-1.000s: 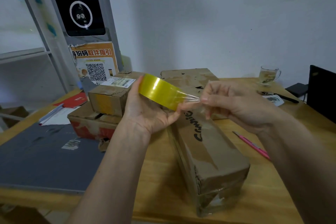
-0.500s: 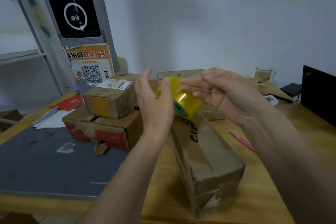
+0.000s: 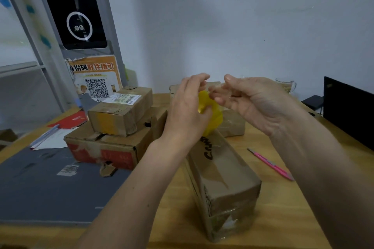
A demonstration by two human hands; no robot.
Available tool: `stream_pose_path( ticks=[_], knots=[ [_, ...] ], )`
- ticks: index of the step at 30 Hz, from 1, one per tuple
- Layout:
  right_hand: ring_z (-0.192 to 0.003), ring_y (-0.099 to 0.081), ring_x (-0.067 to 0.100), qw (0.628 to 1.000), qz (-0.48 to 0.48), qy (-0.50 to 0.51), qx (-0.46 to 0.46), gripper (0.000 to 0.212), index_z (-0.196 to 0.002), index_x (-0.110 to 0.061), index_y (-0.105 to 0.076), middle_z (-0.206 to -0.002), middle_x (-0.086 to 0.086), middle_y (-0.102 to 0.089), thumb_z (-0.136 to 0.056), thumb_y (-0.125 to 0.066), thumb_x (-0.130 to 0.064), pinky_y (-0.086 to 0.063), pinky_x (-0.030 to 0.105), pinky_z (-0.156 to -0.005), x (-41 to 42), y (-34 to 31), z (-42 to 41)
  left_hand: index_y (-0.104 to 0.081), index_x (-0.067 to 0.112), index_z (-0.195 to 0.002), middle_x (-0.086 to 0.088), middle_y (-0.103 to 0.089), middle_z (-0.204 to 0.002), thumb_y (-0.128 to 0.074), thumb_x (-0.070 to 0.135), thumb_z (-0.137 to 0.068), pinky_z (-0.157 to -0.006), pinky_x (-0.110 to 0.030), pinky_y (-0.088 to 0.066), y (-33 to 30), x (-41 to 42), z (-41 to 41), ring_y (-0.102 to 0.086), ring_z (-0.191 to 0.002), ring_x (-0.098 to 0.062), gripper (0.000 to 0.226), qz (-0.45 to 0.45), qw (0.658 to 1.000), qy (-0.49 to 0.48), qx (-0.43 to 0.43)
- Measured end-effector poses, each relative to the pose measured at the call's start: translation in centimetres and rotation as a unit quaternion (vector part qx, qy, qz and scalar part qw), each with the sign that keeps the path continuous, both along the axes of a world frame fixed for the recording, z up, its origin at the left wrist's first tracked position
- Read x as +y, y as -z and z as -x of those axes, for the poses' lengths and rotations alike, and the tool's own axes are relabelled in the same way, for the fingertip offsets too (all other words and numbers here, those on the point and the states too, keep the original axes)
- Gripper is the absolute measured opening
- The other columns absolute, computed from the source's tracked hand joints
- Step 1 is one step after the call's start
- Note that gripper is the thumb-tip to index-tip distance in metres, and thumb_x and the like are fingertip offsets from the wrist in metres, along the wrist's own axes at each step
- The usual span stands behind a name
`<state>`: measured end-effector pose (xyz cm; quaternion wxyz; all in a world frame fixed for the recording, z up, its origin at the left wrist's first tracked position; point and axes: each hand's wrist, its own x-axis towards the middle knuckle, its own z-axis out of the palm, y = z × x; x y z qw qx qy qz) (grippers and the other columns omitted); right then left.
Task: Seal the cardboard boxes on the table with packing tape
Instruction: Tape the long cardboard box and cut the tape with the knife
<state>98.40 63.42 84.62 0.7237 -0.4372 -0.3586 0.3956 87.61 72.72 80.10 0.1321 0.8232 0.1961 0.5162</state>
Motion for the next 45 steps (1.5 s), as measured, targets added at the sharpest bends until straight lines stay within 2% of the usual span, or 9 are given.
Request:
stream_pose_path(
  ticks=[3, 8, 11, 15, 21, 25, 31, 36, 45],
  knots=[
    [-0.087, -0.068, 0.031, 1.0, 0.019, -0.003, 0.002, 0.019, -0.099, 0.011, -0.058, -0.103, 0.031, -0.063, -0.092, -0.058, -0.007, -0.06, 0.027, -0.067, -0.5, 0.2, 0.2, -0.062, 0.006, -0.119, -0.001, -0.058, -0.108, -0.075, 0.003, -0.083, -0.09, -0.038, -0.055, 0.2, 0.5, 0.2, -0.063, -0.102, -0.019, 0.039, -0.008, 0.999, -0.039, -0.033],
    [-0.093, -0.07, 0.032, 0.997, -0.002, -0.045, 0.067, 0.021, -0.108, 0.012, -0.054, -0.089, 0.021, -0.071, -0.09, -0.055, 0.001, -0.06, 0.038, -0.077, -1.7, 1.2, 0.4, -0.072, 0.0, -0.087, -0.012, -0.07, -0.085, -0.071, -0.002, -0.085, -0.076, -0.015, -0.039, 1.4, 1.2, 0.3, -0.058, -0.076, -0.015, 0.003, -0.088, 0.986, -0.125, -0.072],
    [-0.104, -0.067, 0.034, 0.993, -0.032, -0.046, 0.104, 0.036, -0.113, 0.009, -0.054, -0.114, 0.026, -0.065, -0.079, -0.059, -0.003, -0.06, 0.044, -0.077, -2.6, 1.1, -0.3, -0.073, 0.004, -0.094, -0.009, -0.07, -0.092, -0.068, 0.005, -0.09, -0.078, -0.028, -0.048, 1.2, 3.0, 1.3, -0.057, -0.082, -0.013, 0.007, -0.001, 0.985, -0.148, -0.092],
    [-0.103, -0.067, 0.035, 0.995, -0.021, -0.025, 0.094, 0.029, -0.119, 0.012, -0.054, -0.119, 0.03, -0.062, -0.091, -0.047, 0.008, -0.059, 0.041, -0.08, -2.2, 1.7, -0.3, -0.075, 0.006, -0.096, -0.006, -0.07, -0.093, -0.069, 0.01, -0.091, -0.078, -0.028, -0.05, 1.0, 3.3, 1.4, -0.061, -0.085, -0.015, 0.009, 0.002, 0.984, -0.142, -0.109],
    [-0.081, -0.073, 0.026, 0.991, -0.024, 0.125, -0.037, 0.021, -0.105, 0.001, -0.059, -0.103, 0.02, -0.067, -0.094, -0.046, 0.013, -0.061, 0.034, -0.072, -1.6, 2.6, 0.4, -0.077, 0.006, -0.095, -0.006, -0.071, -0.091, -0.072, 0.012, -0.089, -0.076, -0.02, -0.047, 1.2, 3.2, 1.1, -0.058, -0.082, -0.009, 0.009, -0.003, 0.978, -0.149, -0.148],
    [-0.082, -0.073, 0.025, 0.981, -0.062, 0.163, -0.086, 0.022, -0.099, -0.006, -0.061, -0.093, 0.013, -0.072, -0.09, -0.054, 0.012, -0.06, 0.029, -0.071, -1.8, 3.3, 0.6, -0.077, 0.006, -0.093, -0.007, -0.072, -0.089, -0.074, 0.009, -0.086, -0.075, -0.02, -0.047, 1.3, 3.1, 0.9, -0.058, -0.081, -0.009, 0.009, -0.004, 0.976, -0.15, -0.159],
    [-0.078, -0.073, 0.022, 0.995, -0.005, 0.092, 0.049, 0.024, -0.1, 0.006, -0.061, -0.085, 0.017, -0.073, -0.079, -0.062, 0.017, -0.059, 0.023, -0.067, -0.6, 4.6, -1.3, -0.077, 0.004, -0.093, -0.009, -0.071, -0.09, -0.075, 0.008, -0.085, -0.079, -0.021, -0.048, 1.0, 2.8, 0.7, -0.066, -0.085, -0.021, 0.01, -0.017, 0.981, -0.118, -0.155],
    [-0.067, -0.072, 0.022, 0.98, -0.033, 0.116, 0.161, 0.02, -0.091, 0.005, -0.06, -0.078, 0.017, -0.07, -0.076, -0.062, 0.019, -0.057, 0.023, -0.059, 0.3, 5.1, -2.1, -0.077, 0.006, -0.097, 0.003, -0.066, -0.09, -0.074, 0.008, -0.086, -0.077, -0.027, -0.055, 0.5, 1.7, -0.4, -0.064, -0.083, -0.012, 0.012, -0.012, 0.973, -0.081, -0.214],
    [-0.08, -0.073, 0.03, 0.972, -0.134, 0.19, -0.017, 0.023, -0.099, 0.0, -0.057, -0.085, 0.016, -0.074, -0.08, -0.066, 0.011, -0.06, 0.031, -0.07, -3.3, 4.0, -1.5, -0.079, 0.008, -0.093, 0.007, -0.065, -0.086, -0.075, 0.01, -0.085, -0.073, -0.03, -0.056, 0.6, 0.6, -1.8, -0.061, -0.079, -0.005, 0.009, 0.069, 0.961, -0.091, -0.252]
  ],
)
